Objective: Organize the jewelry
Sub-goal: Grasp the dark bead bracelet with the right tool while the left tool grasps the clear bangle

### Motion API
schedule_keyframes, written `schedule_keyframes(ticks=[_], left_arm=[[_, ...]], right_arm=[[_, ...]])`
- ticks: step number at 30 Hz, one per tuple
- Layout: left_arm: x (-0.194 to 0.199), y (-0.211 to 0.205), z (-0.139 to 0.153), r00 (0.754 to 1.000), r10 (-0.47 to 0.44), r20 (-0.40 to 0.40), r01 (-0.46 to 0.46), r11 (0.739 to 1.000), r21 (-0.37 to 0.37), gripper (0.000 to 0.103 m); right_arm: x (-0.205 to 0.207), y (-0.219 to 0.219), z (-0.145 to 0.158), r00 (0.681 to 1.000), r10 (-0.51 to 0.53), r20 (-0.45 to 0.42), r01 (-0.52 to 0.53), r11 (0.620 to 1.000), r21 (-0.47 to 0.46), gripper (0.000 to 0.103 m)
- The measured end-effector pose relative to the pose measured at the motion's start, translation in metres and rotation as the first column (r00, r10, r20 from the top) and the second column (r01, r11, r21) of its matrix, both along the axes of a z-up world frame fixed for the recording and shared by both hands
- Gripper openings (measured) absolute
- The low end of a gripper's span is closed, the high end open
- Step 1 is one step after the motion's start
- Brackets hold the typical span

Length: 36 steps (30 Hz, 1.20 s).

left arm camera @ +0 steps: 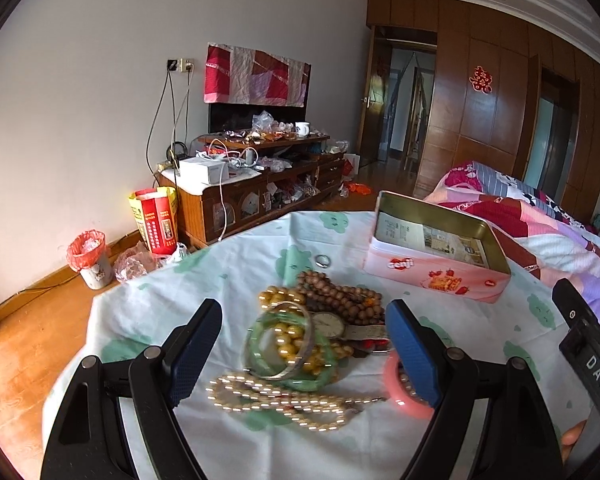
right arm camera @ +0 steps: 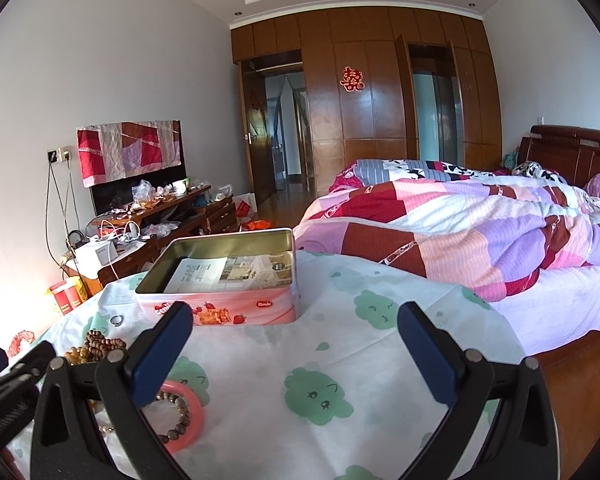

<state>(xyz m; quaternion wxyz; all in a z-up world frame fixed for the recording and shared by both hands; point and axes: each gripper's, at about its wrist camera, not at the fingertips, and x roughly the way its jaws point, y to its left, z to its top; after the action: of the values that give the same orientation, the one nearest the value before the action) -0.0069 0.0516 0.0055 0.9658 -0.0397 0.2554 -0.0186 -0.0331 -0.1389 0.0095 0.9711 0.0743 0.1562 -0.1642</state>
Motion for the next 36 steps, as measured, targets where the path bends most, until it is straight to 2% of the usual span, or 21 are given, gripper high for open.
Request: schedule_keyframes(ticks=[5,10,12,14,17,22,24,25,29,30,32,35,36], left_arm=[[-0.004,0.018,0.003,1.0,-0.018,0.019,0.017,1.0,0.025,0.084],[0.009,0.034,-0.01,0.996,-0.038,-0.08,0.04,0.999,0.029,0.084],[0.013,0.04,-0.014,0.992,-0.051,-0.115,0.05,0.999,-0.006,0.084],[0.013,0.039,-0.017,0.988,-0.089,-0.13,0.085,0.996,-0.03,0.084],[0.011,0.022,-0.019,0.98,-0.143,-0.137,0.147,0.989,0.019,0.084],[0.018,0.004,-0.014,0.962,-0.244,-0.126,0.252,0.966,0.058,0.077],[0.025,0.005,-0.015,0.958,-0.256,-0.134,0.263,0.964,0.04,0.069],[0.031,0.007,-0.016,0.954,-0.259,-0.149,0.265,0.964,0.021,0.061],[0.049,0.01,-0.031,0.936,-0.253,-0.246,0.254,0.967,-0.029,0.038],[0.051,0.012,-0.034,0.93,-0.256,-0.265,0.253,0.966,-0.042,0.035],[0.051,0.015,-0.035,0.927,-0.27,-0.261,0.26,0.963,-0.074,0.021],[0.051,0.016,-0.035,0.919,-0.302,-0.254,0.284,0.953,-0.106,0.005],[0.051,0.015,-0.035,0.917,-0.31,-0.252,0.291,0.95,-0.11,0.005]], right_arm=[[0.004,0.004,-0.002,1.0,0.028,-0.01,-0.028,1.0,0.007,0.103],[0.009,0.003,-0.005,0.995,0.098,-0.032,-0.096,0.994,0.055,0.103],[0.015,0.003,-0.008,0.987,0.151,-0.062,-0.144,0.985,0.095,0.103],[0.024,0.006,-0.014,0.971,0.215,-0.109,-0.2,0.971,0.132,0.103],[0.037,0.016,-0.025,0.921,0.335,-0.2,-0.302,0.936,0.18,0.103],[0.038,0.038,-0.032,0.87,0.418,-0.263,-0.393,0.908,0.144,0.103],[0.038,0.042,-0.033,0.859,0.429,-0.281,-0.408,0.903,0.132,0.103],[0.039,0.043,-0.033,0.856,0.429,-0.287,-0.409,0.903,0.129,0.103],[0.041,0.04,-0.034,0.854,0.427,-0.298,-0.4,0.904,0.148,0.103],[0.043,0.039,-0.035,0.853,0.427,-0.299,-0.398,0.904,0.155,0.103],[0.045,0.036,-0.036,0.849,0.432,-0.304,-0.396,0.901,0.176,0.103],[0.048,0.034,-0.038,0.843,0.44,-0.311,-0.395,0.897,0.198,0.103],[0.049,0.033,-0.039,0.84,0.443,-0.313,-0.397,0.895,0.201,0.103]])
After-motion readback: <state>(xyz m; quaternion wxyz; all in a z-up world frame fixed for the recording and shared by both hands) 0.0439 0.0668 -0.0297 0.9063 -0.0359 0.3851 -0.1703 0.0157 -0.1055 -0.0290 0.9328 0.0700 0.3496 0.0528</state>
